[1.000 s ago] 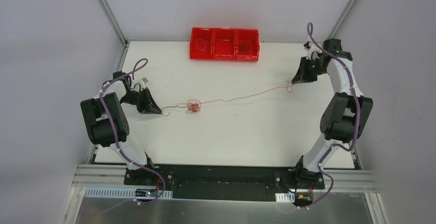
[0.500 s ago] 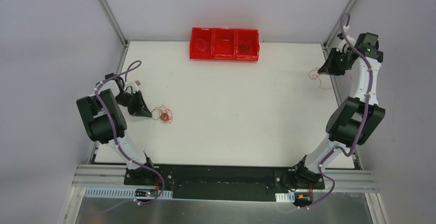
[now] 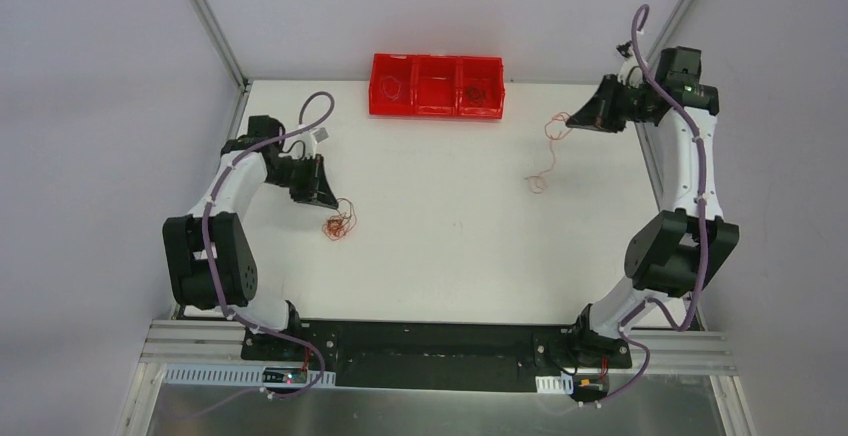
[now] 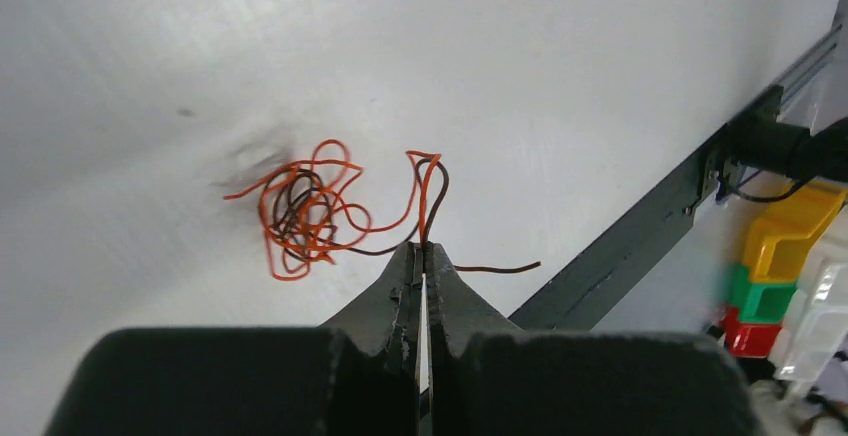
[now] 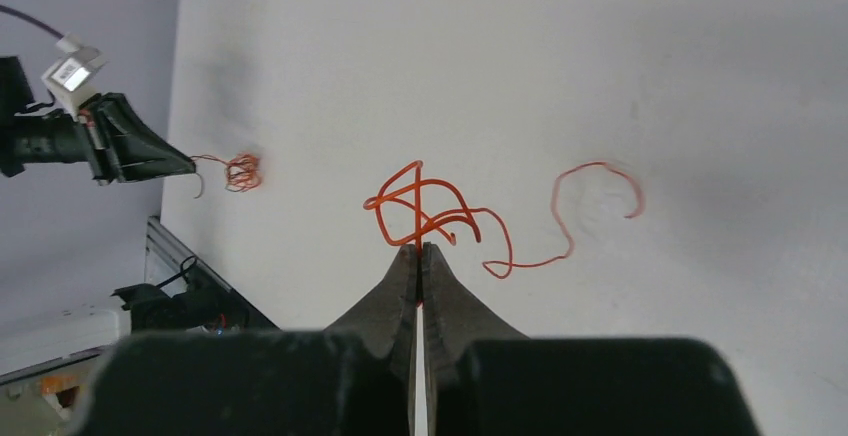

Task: Untangle the cables

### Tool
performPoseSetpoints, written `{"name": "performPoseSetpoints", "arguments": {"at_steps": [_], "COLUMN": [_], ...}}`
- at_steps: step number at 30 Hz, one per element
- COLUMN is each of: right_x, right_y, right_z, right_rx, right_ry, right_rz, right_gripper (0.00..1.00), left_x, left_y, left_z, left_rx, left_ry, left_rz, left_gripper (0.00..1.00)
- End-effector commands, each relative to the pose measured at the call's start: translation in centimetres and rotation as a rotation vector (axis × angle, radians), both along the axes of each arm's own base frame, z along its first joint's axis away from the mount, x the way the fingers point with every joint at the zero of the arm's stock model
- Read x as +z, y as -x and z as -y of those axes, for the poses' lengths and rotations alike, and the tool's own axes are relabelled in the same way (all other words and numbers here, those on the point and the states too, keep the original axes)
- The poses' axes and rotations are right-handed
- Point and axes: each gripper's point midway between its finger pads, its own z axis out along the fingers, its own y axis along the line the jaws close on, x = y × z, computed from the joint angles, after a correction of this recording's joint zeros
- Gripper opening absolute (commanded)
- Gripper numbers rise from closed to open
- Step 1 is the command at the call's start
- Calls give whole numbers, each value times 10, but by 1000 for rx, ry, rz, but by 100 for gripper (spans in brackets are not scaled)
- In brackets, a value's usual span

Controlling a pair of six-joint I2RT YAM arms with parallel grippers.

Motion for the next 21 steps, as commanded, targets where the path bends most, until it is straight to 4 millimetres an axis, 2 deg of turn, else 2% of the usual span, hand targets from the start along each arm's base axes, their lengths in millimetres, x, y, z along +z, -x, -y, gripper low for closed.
{"name": "performPoseSetpoints", "arguments": {"at_steps": [1,5,10,14,18,21], "right_x": [85,104,111,127,138,153], "right_y": [16,-8,-56,-94,-136,-164], "right_z": [-67,-98,-147,-179,-190,-196], "right_rx": [95,65,24,53,40,38], "right_ry": [-124,-149,-241,-244,-247,-280], "right_rz": [200,304,277,373,455,539], "right_gripper": [0,0,0,0,0,0], "left_x": [39,39,37,33,23,14], "left_y": [1,2,-7,-12,-9,-8], "left_z": [35,44,40,40,44,44], "left_rx": [-108,-111,-79,-47,-26,-22], "left_ry": [52,66,21,22,53,58], "left_rz": [119,120,139,143,101,76], "left_gripper": [0,0,1,2,2,2]}}
